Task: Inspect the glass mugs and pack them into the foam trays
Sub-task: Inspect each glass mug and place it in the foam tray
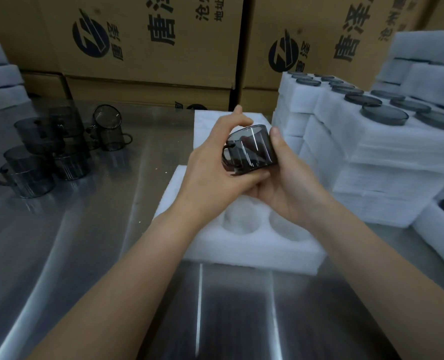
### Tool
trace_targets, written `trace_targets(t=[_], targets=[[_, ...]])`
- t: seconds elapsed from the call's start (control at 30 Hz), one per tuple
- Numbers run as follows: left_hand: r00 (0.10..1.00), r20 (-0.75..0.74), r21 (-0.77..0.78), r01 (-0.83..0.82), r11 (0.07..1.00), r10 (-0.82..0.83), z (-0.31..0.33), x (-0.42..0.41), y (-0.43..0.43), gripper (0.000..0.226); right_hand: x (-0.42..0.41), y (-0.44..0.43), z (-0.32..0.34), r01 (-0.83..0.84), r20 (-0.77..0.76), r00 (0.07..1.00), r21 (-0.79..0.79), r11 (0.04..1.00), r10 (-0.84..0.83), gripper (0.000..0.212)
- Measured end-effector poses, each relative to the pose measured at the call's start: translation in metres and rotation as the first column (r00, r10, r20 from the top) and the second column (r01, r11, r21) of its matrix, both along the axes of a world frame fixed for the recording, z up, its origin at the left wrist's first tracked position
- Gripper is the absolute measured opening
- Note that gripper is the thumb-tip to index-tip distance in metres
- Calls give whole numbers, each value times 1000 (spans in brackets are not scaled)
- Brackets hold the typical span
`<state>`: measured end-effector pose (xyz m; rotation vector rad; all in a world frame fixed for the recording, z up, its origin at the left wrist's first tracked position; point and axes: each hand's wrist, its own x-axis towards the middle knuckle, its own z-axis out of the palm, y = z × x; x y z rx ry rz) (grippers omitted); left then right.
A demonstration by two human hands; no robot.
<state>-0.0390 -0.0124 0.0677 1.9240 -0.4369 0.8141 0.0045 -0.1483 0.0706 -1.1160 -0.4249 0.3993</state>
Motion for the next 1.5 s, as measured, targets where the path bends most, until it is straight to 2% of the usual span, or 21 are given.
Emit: trace_targets(t=[0.1,0.2,0.3,0.37,0.43,0.53,0.63,0.7,0.77,0.87,0.97,1.1,1.2,1.27,1.37,1.5], targets=[[988,28,60,-152,986,151,-4,6,0,57,2,0,-2,107,81,991,-42,993,-104,50],[958,113,191,-282,940,264,-9,9,-3,66,0,1,-5,299,281,922,-86,950,-265,51],[962,114,265,-270,926,248,-10,8,-5,63,-1,2,-8,395,379,862,-87,915,-336,36],[972,97,254,-233,939,215,-10,7,-4,60,0,0,-7,443,368,845,-72,894,-389,26],[987,80,244,-158,957,143,-9,6,-3,58,3,-4,-6,493,328,831,-59,868,-450,24],[999,39,196,-40,980,33,-5,2,-4,54,6,-6,-4,412,212,893,-29,911,-398,30],[998,-61,54,15,998,-12,-3,0,-3,63,8,-3,-4,124,42,991,36,992,-125,46],[993,-119,5,20,1000,-19,-3,0,-2,72,8,0,-4,-37,-10,999,71,997,38,59],[987,-161,2,-7,1000,8,-4,3,-2,77,9,1,-5,-88,3,996,79,993,88,58],[977,-211,-26,-41,999,35,-3,5,-3,88,9,-2,-6,-57,73,996,60,997,53,50],[986,-167,-35,-7,999,1,-4,5,-3,96,11,-6,-8,51,148,988,13,999,-52,56],[999,-3,126,-39,991,40,-3,1,-3,72,11,-7,-9,180,204,964,-16,984,-173,46],[999,32,140,-43,989,38,-3,1,-2,62,9,-7,-7,257,218,944,-26,966,-246,32],[999,33,141,-23,990,18,-4,1,-2,62,9,-7,-7,289,221,936,-37,957,-275,25],[1000,7,124,1,992,-2,-4,1,-2,60,8,-8,-7,261,190,950,-52,964,-247,25],[991,-97,46,93,995,-88,-2,1,3,62,9,-10,-3,218,151,965,-8,976,-214,39]])
